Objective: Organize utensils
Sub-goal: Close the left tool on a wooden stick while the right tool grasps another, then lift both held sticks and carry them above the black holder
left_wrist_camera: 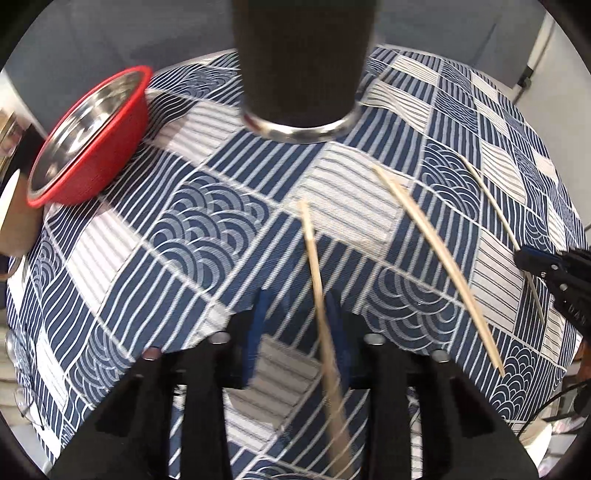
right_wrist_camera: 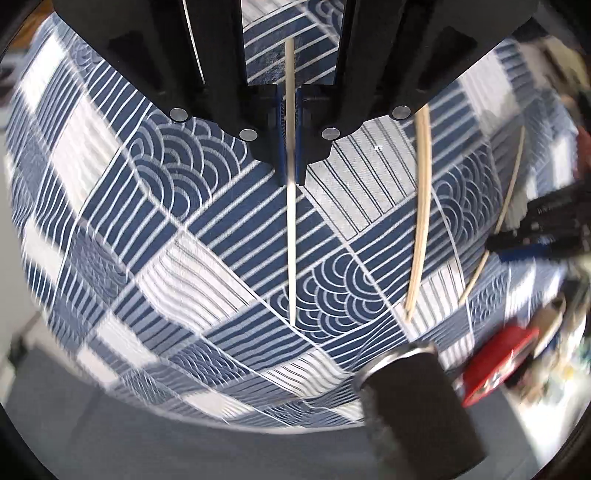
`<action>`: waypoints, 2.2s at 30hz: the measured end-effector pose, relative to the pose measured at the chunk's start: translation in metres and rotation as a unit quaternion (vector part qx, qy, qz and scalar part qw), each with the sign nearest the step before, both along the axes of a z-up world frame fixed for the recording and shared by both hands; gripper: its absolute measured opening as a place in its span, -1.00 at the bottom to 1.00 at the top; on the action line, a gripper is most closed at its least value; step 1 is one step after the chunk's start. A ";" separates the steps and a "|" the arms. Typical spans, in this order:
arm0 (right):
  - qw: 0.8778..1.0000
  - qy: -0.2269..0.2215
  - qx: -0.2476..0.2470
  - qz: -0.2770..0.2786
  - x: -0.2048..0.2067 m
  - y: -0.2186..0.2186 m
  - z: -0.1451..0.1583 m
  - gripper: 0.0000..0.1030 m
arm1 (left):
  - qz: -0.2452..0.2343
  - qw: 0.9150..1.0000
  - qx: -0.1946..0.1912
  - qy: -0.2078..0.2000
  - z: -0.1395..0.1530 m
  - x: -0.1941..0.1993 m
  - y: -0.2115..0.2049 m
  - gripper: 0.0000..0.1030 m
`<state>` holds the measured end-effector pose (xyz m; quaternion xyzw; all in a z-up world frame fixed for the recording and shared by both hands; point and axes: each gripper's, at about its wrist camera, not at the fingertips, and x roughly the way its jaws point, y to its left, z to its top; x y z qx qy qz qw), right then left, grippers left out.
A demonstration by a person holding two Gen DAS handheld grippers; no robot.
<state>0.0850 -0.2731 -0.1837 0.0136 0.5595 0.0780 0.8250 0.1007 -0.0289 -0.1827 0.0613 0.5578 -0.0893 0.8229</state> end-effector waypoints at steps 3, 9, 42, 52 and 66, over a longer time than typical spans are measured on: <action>0.994 0.026 0.086 -0.055 0.002 -0.022 -0.003 -0.92 | 0.016 1.000 -0.007 0.009 0.001 0.000 0.012 -0.83; 0.988 0.033 0.129 -0.076 0.002 -0.036 -0.004 -0.92 | 0.043 0.999 -0.017 0.029 0.003 -0.003 0.037 -0.90; 0.968 -0.183 0.164 -0.044 0.105 -0.030 0.181 -0.91 | 0.083 0.975 -0.068 -0.194 0.222 0.082 0.073 -0.91; 0.961 -0.231 0.152 0.010 0.146 0.021 0.220 -0.91 | 0.063 0.965 -0.107 -0.233 0.254 0.120 0.049 -0.90; 0.943 -0.243 0.225 0.033 0.193 0.065 0.198 -0.91 | 0.048 0.955 -0.161 -0.243 0.233 0.172 0.023 -0.91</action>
